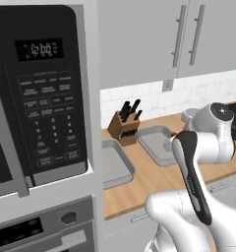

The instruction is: Place one carrot and one fish in each tupperware on the nearby counter, to pack two identical lunches.

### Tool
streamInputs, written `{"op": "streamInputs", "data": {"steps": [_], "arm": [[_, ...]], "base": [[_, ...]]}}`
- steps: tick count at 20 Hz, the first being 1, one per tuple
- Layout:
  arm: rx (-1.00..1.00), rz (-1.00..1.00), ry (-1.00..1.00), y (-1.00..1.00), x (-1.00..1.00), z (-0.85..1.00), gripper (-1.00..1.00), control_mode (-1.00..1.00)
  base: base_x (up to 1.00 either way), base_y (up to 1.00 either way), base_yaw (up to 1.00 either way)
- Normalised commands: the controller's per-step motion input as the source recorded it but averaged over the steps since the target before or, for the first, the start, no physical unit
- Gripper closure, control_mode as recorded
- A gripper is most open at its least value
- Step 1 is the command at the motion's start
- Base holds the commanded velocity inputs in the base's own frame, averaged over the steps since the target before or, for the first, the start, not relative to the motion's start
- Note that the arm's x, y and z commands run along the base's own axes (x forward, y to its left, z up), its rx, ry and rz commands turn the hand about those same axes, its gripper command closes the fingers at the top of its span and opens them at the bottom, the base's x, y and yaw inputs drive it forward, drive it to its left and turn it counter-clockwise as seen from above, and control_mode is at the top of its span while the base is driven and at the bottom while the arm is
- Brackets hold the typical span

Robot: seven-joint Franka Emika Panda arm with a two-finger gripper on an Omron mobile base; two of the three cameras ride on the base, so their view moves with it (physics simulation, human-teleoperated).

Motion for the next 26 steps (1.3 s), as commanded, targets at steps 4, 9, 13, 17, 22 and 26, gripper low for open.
{"op": "streamInputs", "data": {"steps": [4,9,13,17,22,26], "arm": [[0.00,0.06,0.16,0.75,0.30,-0.65,1.00,-1.00],[0.04,0.01,0.16,0.98,0.64,-0.43,1.00,-1.00],[0.09,0.00,0.20,0.65,0.80,-0.26,1.00,-1.00],[0.12,0.01,0.20,0.55,0.81,-0.23,1.00,-1.00],[0.02,0.01,0.14,0.67,0.64,-0.36,1.00,-1.00],[0.00,0.00,0.00,0.26,0.54,-0.32,1.00,-1.00]], "base": [[0.00,0.00,0.00],[0.00,0.00,0.00],[0.00,0.00,0.00],[0.00,0.00,0.00],[0.00,0.00,0.00],[0.00,0.00,0.00]]}}
